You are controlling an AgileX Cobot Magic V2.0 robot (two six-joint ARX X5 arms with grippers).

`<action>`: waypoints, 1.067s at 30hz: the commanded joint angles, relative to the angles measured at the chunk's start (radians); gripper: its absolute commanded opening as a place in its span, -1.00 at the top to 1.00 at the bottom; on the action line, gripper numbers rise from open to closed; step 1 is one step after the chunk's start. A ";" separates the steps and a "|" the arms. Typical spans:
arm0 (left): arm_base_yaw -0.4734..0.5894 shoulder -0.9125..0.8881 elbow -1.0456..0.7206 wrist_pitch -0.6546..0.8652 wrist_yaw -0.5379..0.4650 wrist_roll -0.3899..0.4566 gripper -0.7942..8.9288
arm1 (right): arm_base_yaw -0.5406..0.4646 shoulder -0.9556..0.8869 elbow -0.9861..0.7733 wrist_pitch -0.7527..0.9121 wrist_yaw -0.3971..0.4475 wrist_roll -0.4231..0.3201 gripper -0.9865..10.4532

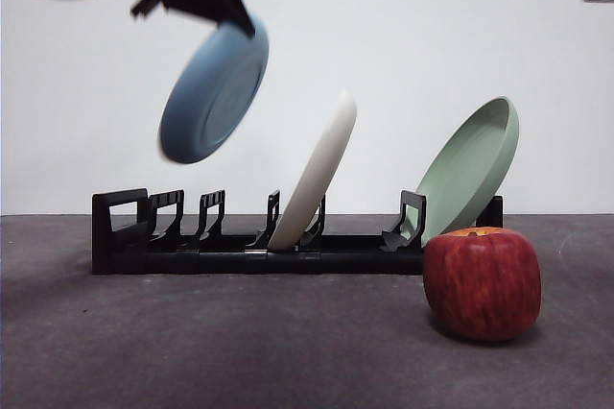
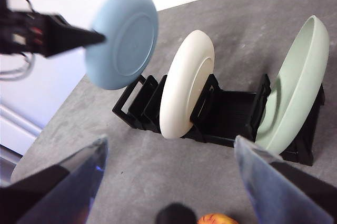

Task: Take the blue plate from the plate rack,put the plate on the table,take the apple from the table,put the apple in the plate

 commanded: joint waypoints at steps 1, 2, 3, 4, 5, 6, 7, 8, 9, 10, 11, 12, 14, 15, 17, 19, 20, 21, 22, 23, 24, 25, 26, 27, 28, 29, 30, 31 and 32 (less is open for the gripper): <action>-0.024 -0.045 0.066 -0.086 0.012 0.081 0.85 | 0.000 -0.001 0.003 0.002 0.003 -0.007 0.12; -0.036 -0.065 0.081 -0.121 0.009 0.094 0.85 | 0.001 -0.001 0.003 0.002 0.003 -0.008 0.12; -0.045 -0.088 0.087 -0.148 0.003 0.108 0.85 | 0.001 -0.001 0.003 0.002 0.003 -0.008 0.12; -0.057 -0.116 0.088 -0.180 -0.011 0.121 0.85 | 0.001 -0.001 0.003 0.002 0.003 -0.008 0.12; -0.069 -0.142 0.088 -0.214 -0.028 0.137 0.85 | 0.001 -0.001 0.003 0.002 0.003 -0.008 0.12; -0.080 -0.173 0.088 -0.254 -0.051 0.154 0.85 | 0.000 -0.001 0.003 0.002 0.003 -0.008 0.12; -0.092 -0.195 0.088 -0.285 -0.072 0.167 0.85 | 0.001 -0.001 0.003 0.002 0.003 -0.008 0.12; -0.105 -0.221 0.088 -0.319 -0.095 0.182 0.85 | 0.001 -0.001 0.003 0.002 0.003 -0.008 0.12; -0.117 -0.243 0.088 -0.348 -0.116 0.192 0.85 | 0.001 -0.001 0.003 0.002 0.003 -0.008 0.12; -0.132 -0.265 0.088 -0.380 -0.135 0.197 0.85 | 0.001 -0.001 0.003 0.002 0.003 -0.008 0.12; -0.150 -0.284 0.088 -0.413 -0.148 0.204 0.85 | 0.001 -0.001 0.003 0.002 0.003 -0.008 0.12; -0.167 -0.302 0.088 -0.446 -0.160 0.211 0.85 | 0.001 -0.001 0.003 0.001 0.003 -0.008 0.12; -0.202 -0.325 0.087 -0.505 -0.182 0.210 0.85 | 0.001 -0.001 0.003 0.001 0.002 -0.008 0.12; -0.224 -0.333 0.087 -0.537 -0.196 0.210 0.85 | 0.001 -0.001 0.003 0.001 0.002 -0.008 0.12; -0.269 -0.340 0.084 -0.580 -0.229 0.208 0.85 | 0.001 -0.001 0.003 0.001 0.002 -0.008 0.12; -0.325 -0.342 0.072 -0.598 -0.262 0.195 0.85 | 0.001 -0.001 0.003 0.001 0.003 -0.008 0.12; -0.355 -0.342 0.060 -0.597 -0.281 0.181 0.85 | 0.001 -0.001 0.003 0.001 0.002 -0.008 0.12; -0.400 -0.342 0.038 -0.589 -0.314 0.166 0.85 | 0.001 -0.001 0.003 0.001 0.003 -0.008 0.12; -0.435 -0.342 0.016 -0.577 -0.349 0.149 0.85 | 0.001 -0.001 0.003 0.001 0.003 -0.008 0.12; -0.471 -0.342 -0.011 -0.558 -0.391 0.129 0.85 | 0.001 -0.001 0.003 0.001 0.003 -0.008 0.12; -0.520 -0.342 -0.055 -0.526 -0.449 0.100 0.85 | 0.001 -0.001 0.003 0.001 0.003 -0.008 0.12; -0.555 -0.342 -0.093 -0.502 -0.489 0.079 0.85 | 0.001 -0.001 0.003 0.001 0.002 -0.008 0.12; -0.587 -0.342 -0.132 -0.480 -0.524 0.064 0.85 | 0.001 -0.001 0.003 0.001 0.003 -0.008 0.12; -0.623 -0.342 -0.187 -0.452 -0.572 0.040 0.85 | 0.001 -0.001 0.003 0.001 0.003 -0.008 0.12; -0.646 -0.342 -0.228 -0.430 -0.605 0.020 0.85 | 0.001 -0.001 0.003 0.001 0.003 -0.008 0.12; -0.667 -0.342 -0.270 -0.411 -0.635 0.005 0.85 | 0.001 -0.001 0.003 0.001 0.003 -0.008 0.12; -0.689 -0.342 -0.317 -0.386 -0.663 -0.014 0.85 | 0.001 -0.001 0.003 0.001 0.003 -0.008 0.12; -0.711 -0.342 -0.364 -0.356 -0.680 -0.034 0.85 | 0.001 -0.001 0.003 0.001 0.003 -0.008 0.12; -0.727 -0.342 -0.404 -0.325 -0.691 -0.047 0.85 | 0.001 -0.001 0.003 0.001 0.003 -0.008 0.12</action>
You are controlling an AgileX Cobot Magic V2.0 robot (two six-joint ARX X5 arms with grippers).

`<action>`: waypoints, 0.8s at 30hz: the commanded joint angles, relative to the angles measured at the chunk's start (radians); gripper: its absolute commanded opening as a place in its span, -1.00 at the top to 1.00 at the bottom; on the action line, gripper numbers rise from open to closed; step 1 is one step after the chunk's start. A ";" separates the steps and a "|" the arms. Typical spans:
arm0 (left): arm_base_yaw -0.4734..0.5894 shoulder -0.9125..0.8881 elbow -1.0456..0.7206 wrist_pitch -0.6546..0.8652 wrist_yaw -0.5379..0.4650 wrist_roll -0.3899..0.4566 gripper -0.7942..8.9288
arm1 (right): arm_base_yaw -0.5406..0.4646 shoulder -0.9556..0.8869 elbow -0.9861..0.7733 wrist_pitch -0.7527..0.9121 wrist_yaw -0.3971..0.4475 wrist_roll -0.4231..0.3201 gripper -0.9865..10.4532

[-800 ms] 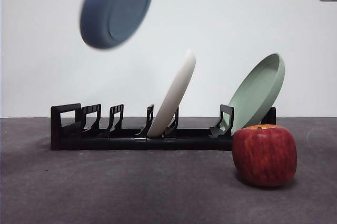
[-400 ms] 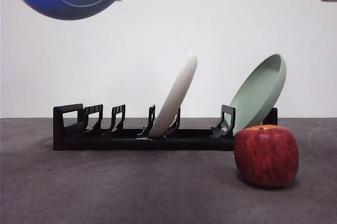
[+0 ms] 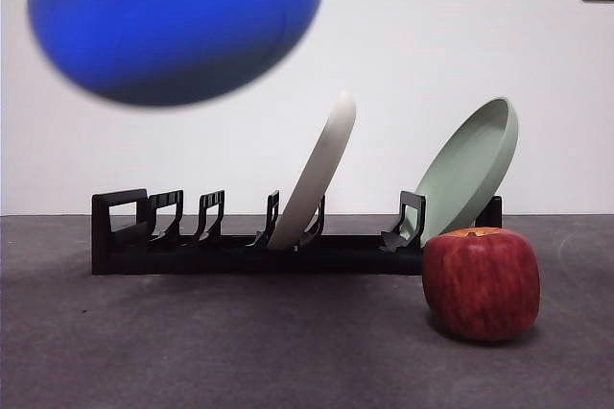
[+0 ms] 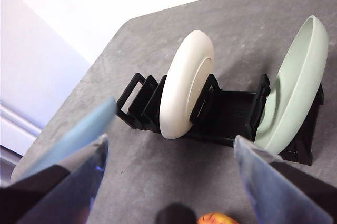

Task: Take the blue plate from the plate rack,put the plate on the table,take the apple from the table,put the apple in the plate

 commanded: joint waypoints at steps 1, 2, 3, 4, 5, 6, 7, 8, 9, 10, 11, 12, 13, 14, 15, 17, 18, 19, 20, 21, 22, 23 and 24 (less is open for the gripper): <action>-0.048 -0.001 -0.133 0.095 -0.041 -0.084 0.85 | 0.001 -0.001 0.003 0.002 0.003 -0.008 0.12; -0.058 -0.001 -0.175 0.140 -0.039 -0.086 0.85 | 0.001 -0.001 0.003 0.002 0.003 -0.008 0.12; -0.066 -0.001 -0.209 0.180 -0.039 -0.086 0.85 | 0.001 -0.001 0.003 0.002 0.003 -0.008 0.12; -0.071 0.000 -0.247 0.229 -0.039 -0.085 0.85 | 0.001 -0.001 0.003 0.002 0.003 -0.008 0.12; -0.074 0.004 -0.281 0.277 -0.036 -0.082 0.85 | 0.001 -0.001 0.003 0.002 0.003 -0.008 0.12; -0.076 0.009 -0.307 0.314 -0.036 -0.081 0.85 | 0.001 -0.001 0.003 0.002 0.003 -0.008 0.12; -0.076 0.017 -0.336 0.356 -0.036 -0.080 0.85 | 0.001 -0.001 0.003 0.002 0.003 -0.008 0.12; -0.076 0.028 -0.359 0.388 -0.037 -0.079 0.85 | 0.001 -0.001 0.003 0.002 0.003 -0.008 0.12; -0.074 0.039 -0.376 0.411 -0.039 -0.077 0.85 | 0.001 -0.001 0.003 0.002 0.003 -0.008 0.12; -0.072 0.053 -0.395 0.438 -0.039 -0.072 0.85 | 0.001 -0.001 0.003 0.002 0.002 -0.008 0.12; -0.068 0.066 -0.406 0.453 -0.039 -0.066 0.85 | 0.001 -0.001 0.003 0.002 0.002 -0.008 0.12; -0.066 0.080 -0.413 0.463 -0.038 -0.057 0.85 | 0.001 -0.001 0.003 0.002 0.002 -0.008 0.12; -0.065 0.104 -0.416 0.472 -0.039 -0.043 0.85 | 0.001 -0.001 0.003 0.002 0.003 -0.008 0.12; -0.065 0.125 -0.416 0.480 -0.039 -0.032 0.85 | 0.001 -0.001 0.003 0.002 0.002 -0.008 0.12; -0.065 0.143 -0.416 0.488 -0.038 -0.025 0.85 | 0.001 -0.001 0.003 0.002 0.002 -0.008 0.12; -0.064 0.192 -0.416 0.519 -0.039 -0.021 0.85 | 0.001 -0.001 0.003 0.002 0.002 -0.008 0.12; -0.064 0.211 -0.416 0.533 -0.038 -0.021 0.85 | 0.001 -0.001 0.003 0.002 0.003 -0.008 0.12; -0.063 0.232 -0.416 0.549 -0.038 -0.021 0.85 | 0.001 0.000 0.003 0.002 0.003 -0.008 0.12; -0.061 0.252 -0.416 0.561 -0.036 -0.021 0.84 | 0.001 0.000 0.003 0.002 0.003 -0.009 0.12; -0.061 0.266 -0.416 0.568 -0.036 -0.021 0.84 | 0.001 0.000 0.003 0.002 0.003 -0.009 0.12; -0.061 0.278 -0.416 0.571 -0.034 -0.021 0.83 | 0.001 0.000 0.003 0.002 0.003 -0.008 0.12; -0.060 0.283 -0.416 0.568 -0.032 -0.023 0.76 | 0.001 0.000 0.003 0.002 0.003 -0.008 0.12; -0.060 0.283 -0.416 0.565 -0.033 -0.023 0.63 | 0.001 0.000 0.003 0.001 0.002 -0.008 0.12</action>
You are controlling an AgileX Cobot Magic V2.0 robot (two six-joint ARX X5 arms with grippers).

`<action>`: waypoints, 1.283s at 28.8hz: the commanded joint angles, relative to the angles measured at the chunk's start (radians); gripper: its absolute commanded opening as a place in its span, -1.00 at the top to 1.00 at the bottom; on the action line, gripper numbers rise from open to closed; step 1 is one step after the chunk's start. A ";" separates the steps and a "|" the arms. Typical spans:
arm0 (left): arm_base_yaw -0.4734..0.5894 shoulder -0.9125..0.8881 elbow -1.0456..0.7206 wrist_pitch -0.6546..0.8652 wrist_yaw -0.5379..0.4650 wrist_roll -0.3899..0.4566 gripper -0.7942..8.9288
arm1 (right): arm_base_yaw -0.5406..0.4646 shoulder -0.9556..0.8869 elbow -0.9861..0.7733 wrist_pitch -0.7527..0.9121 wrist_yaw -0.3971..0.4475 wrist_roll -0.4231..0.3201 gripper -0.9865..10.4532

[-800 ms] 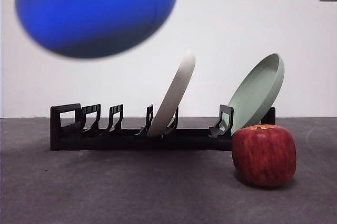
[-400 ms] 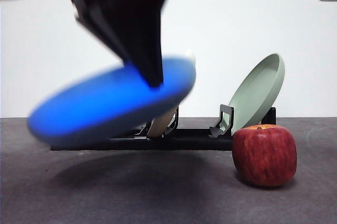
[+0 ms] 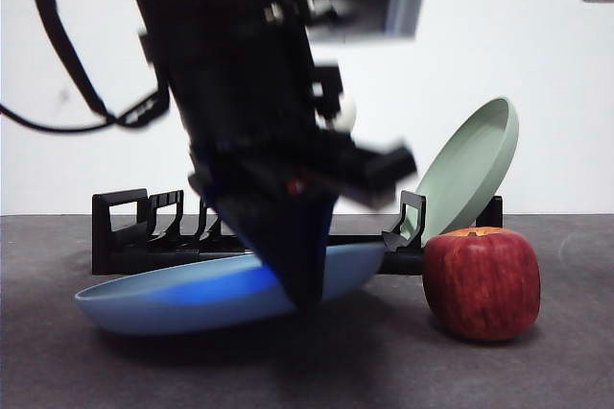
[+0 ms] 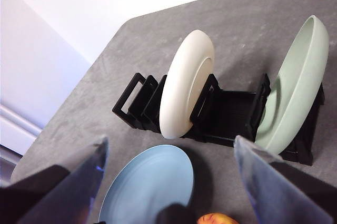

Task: Take the blue plate from the plate rack,put the plate on the table,take the apple from the table,put the apple in the plate

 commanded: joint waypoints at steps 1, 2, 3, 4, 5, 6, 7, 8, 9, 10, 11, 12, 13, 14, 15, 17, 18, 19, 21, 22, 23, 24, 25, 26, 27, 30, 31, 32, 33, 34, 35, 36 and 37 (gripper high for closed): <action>0.005 0.010 -0.005 -0.001 0.007 0.003 0.37 | 0.001 -0.001 0.003 0.000 0.002 -0.008 0.12; 0.004 0.008 -0.005 -0.002 0.004 0.003 0.14 | 0.001 -0.001 0.003 -0.001 0.002 -0.008 0.12; 0.005 0.005 -0.004 -0.002 0.003 -0.001 -0.06 | 0.001 -0.001 0.003 -0.002 0.002 -0.008 0.12; 0.012 -0.002 -0.002 -0.004 0.001 -0.005 -0.20 | 0.001 -0.001 0.003 -0.002 0.002 -0.008 0.11; 0.019 -0.009 0.001 -0.004 0.002 -0.007 -0.20 | 0.001 -0.001 0.003 -0.004 0.001 -0.008 0.11; 0.024 -0.017 0.004 -0.004 0.002 -0.008 -0.20 | 0.002 -0.001 0.003 -0.004 0.001 -0.008 0.11; 0.026 -0.028 0.010 -0.004 0.002 -0.013 -0.20 | 0.005 -0.001 0.003 -0.006 -0.001 -0.008 0.11; 0.027 -0.040 0.017 -0.009 0.003 -0.018 -0.20 | 0.009 -0.001 0.003 -0.008 -0.001 -0.008 0.11; 0.027 -0.053 0.027 -0.016 0.002 -0.027 -0.20 | 0.013 -0.001 0.003 -0.010 -0.002 -0.008 0.11; 0.027 -0.076 0.044 -0.032 0.003 -0.032 -0.20 | 0.019 -0.001 0.003 -0.016 -0.001 -0.013 0.11; 0.027 -0.096 0.061 -0.049 0.003 -0.033 -0.20 | 0.024 -0.001 0.003 -0.021 0.002 -0.021 0.11; 0.027 -0.119 0.083 -0.071 0.002 -0.034 -0.20 | 0.031 -0.001 0.003 -0.026 0.003 -0.031 0.11; 0.027 -0.143 0.109 -0.096 0.002 -0.035 -0.20 | 0.038 -0.001 0.003 -0.027 0.003 -0.045 0.10; 0.027 -0.166 0.134 -0.121 0.002 -0.034 -0.20 | 0.046 0.000 0.003 -0.027 0.003 -0.050 0.10; 0.027 -0.193 0.165 -0.148 0.002 -0.034 -0.20 | 0.056 0.001 0.003 -0.027 0.003 -0.057 0.09; 0.027 -0.243 0.227 -0.194 -0.001 -0.034 -0.20 | 0.079 0.004 0.003 -0.027 0.004 -0.065 0.07; 0.027 -0.267 0.256 -0.210 -0.006 -0.033 -0.20 | 0.090 0.006 0.003 -0.027 0.006 -0.065 0.00; 0.030 -0.295 0.295 -0.225 -0.028 -0.026 -0.20 | 0.105 0.011 0.003 -0.027 0.023 -0.064 -0.09; 0.034 -0.338 0.355 -0.250 -0.084 -0.013 -0.20 | 0.134 0.019 0.004 -0.037 0.077 -0.069 -0.21; 0.037 -0.361 0.390 -0.264 -0.121 0.002 -0.20 | 0.155 0.026 0.007 -0.053 0.108 -0.083 -0.28; 0.039 -0.382 0.426 -0.281 -0.164 0.011 -0.20 | 0.179 0.037 0.012 -0.074 0.135 -0.101 -0.32; 0.042 -0.400 0.457 -0.294 -0.204 0.022 -0.20 | 0.202 0.047 0.017 -0.094 0.159 -0.117 -0.33; 0.044 -0.419 0.492 -0.309 -0.245 0.034 -0.20 | 0.229 0.061 0.025 -0.120 0.189 -0.137 -0.33; 0.047 -0.435 0.528 -0.321 -0.288 0.043 -0.20 | 0.257 0.078 0.034 -0.147 0.221 -0.156 -0.33; 0.049 -0.448 0.556 -0.329 -0.323 0.054 -0.20 | 0.280 0.094 0.043 -0.172 0.251 -0.170 -0.33; 0.058 -0.483 0.645 -0.358 -0.404 0.070 -0.20 | 0.363 0.164 0.079 -0.250 0.364 -0.204 -0.33; 0.062 -0.492 0.672 -0.367 -0.422 0.079 -0.20 | 0.391 0.191 0.091 -0.271 0.402 -0.208 -0.33; 0.066 -0.502 0.695 -0.376 -0.436 0.081 -0.20 | 0.420 0.219 0.103 -0.291 0.438 -0.212 -0.33; 0.068 -0.512 0.711 -0.381 -0.446 0.082 -0.20 | 0.443 0.244 0.112 -0.306 0.472 -0.216 -0.33; 0.070 -0.520 0.727 -0.387 -0.451 0.083 -0.20 | 0.468 0.274 0.121 -0.319 0.508 -0.222 -0.33; 0.070 -0.528 0.740 -0.393 -0.452 0.083 -0.20 | 0.491 0.302 0.129 -0.330 0.540 -0.227 -0.33; 0.070 -0.539 0.748 -0.398 -0.453 0.083 -0.20 | 0.516 0.338 0.134 -0.329 0.575 -0.227 -0.33; 0.070 -0.551 0.750 -0.406 -0.464 0.083 -0.20 | 0.537 0.378 0.134 -0.328 0.594 -0.229 -0.33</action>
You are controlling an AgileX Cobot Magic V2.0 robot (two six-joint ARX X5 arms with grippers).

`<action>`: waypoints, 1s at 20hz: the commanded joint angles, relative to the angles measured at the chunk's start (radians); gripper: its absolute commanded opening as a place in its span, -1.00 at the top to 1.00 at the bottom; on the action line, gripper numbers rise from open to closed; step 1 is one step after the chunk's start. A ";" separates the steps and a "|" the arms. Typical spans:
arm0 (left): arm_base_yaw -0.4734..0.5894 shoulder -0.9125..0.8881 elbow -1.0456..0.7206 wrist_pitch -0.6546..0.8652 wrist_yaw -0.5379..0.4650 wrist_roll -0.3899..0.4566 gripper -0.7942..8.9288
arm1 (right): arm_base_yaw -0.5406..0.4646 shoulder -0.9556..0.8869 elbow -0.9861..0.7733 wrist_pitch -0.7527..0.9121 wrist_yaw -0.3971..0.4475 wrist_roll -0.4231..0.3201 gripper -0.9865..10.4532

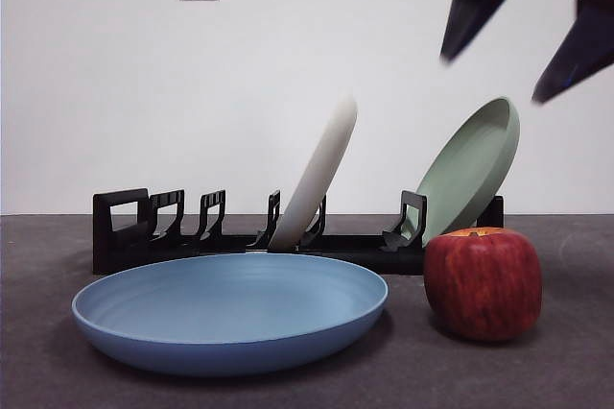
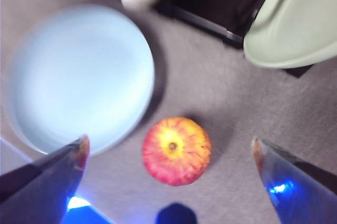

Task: Take the blue plate from the plate rack,put the plate on the table,take the apple from the table,put the apple in the plate

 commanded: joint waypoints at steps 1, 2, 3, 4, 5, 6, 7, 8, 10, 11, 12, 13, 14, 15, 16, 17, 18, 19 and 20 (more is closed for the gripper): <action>0.003 -0.014 -0.002 -0.029 -0.025 0.012 -0.20 | 0.039 0.085 0.003 0.000 0.039 -0.016 -0.33; 0.003 -0.018 -0.002 -0.048 -0.045 0.011 -0.20 | 0.050 0.123 0.003 0.000 0.041 -0.016 -0.33; 0.003 -0.019 -0.002 -0.071 -0.058 0.011 -0.20 | 0.057 0.161 0.003 0.002 0.043 -0.016 -0.33; 0.003 -0.019 -0.002 -0.094 -0.071 0.009 -0.20 | 0.060 0.196 0.003 0.003 0.065 -0.017 -0.33; 0.003 -0.019 -0.002 -0.117 -0.076 0.008 -0.20 | 0.062 0.230 0.003 0.012 0.092 -0.025 -0.33; 0.003 -0.019 -0.002 -0.140 -0.076 0.005 -0.20 | 0.063 0.256 0.003 0.017 0.098 -0.024 -0.33; 0.003 -0.017 -0.002 -0.155 -0.076 0.000 -0.20 | 0.063 0.281 0.003 0.023 0.092 -0.024 -0.33; 0.003 -0.017 -0.002 -0.164 -0.076 -0.004 -0.20 | 0.063 0.302 0.003 0.025 0.082 -0.024 -0.33; 0.003 -0.017 -0.002 -0.168 -0.076 -0.017 -0.20 | 0.063 0.338 0.003 0.026 0.082 -0.024 -0.33; 0.003 -0.017 -0.002 -0.168 -0.076 -0.018 -0.20 | 0.065 0.356 0.003 0.027 0.078 -0.024 -0.33; 0.003 -0.017 -0.002 -0.168 -0.077 -0.018 -0.20 | 0.066 0.376 0.003 0.030 0.054 -0.024 -0.33; 0.003 -0.017 -0.002 -0.168 -0.090 -0.018 -0.20 | 0.066 0.399 0.003 0.031 0.024 -0.024 -0.33; 0.003 -0.017 -0.002 -0.169 -0.100 -0.017 -0.20 | 0.066 0.416 0.003 0.031 0.004 -0.024 -0.33; 0.003 -0.017 -0.002 -0.170 -0.103 -0.017 -0.20 | 0.066 0.431 0.003 0.031 0.006 -0.023 -0.33; 0.003 -0.017 -0.002 -0.171 -0.103 -0.017 -0.20 | 0.066 0.442 0.003 0.032 0.009 -0.023 -0.32; 0.003 -0.017 -0.002 -0.171 -0.104 -0.017 -0.20 | 0.068 0.448 0.003 0.034 0.012 -0.011 -0.29; 0.003 -0.017 -0.002 -0.171 -0.105 -0.017 -0.20 | 0.070 0.449 0.003 0.035 0.018 0.001 -0.09; 0.003 -0.017 -0.002 -0.172 -0.111 -0.017 -0.20 | 0.070 0.448 0.003 0.032 0.020 0.008 0.22; 0.003 -0.017 -0.002 -0.172 -0.122 -0.017 -0.20 | 0.069 0.448 0.003 0.018 0.023 0.006 0.57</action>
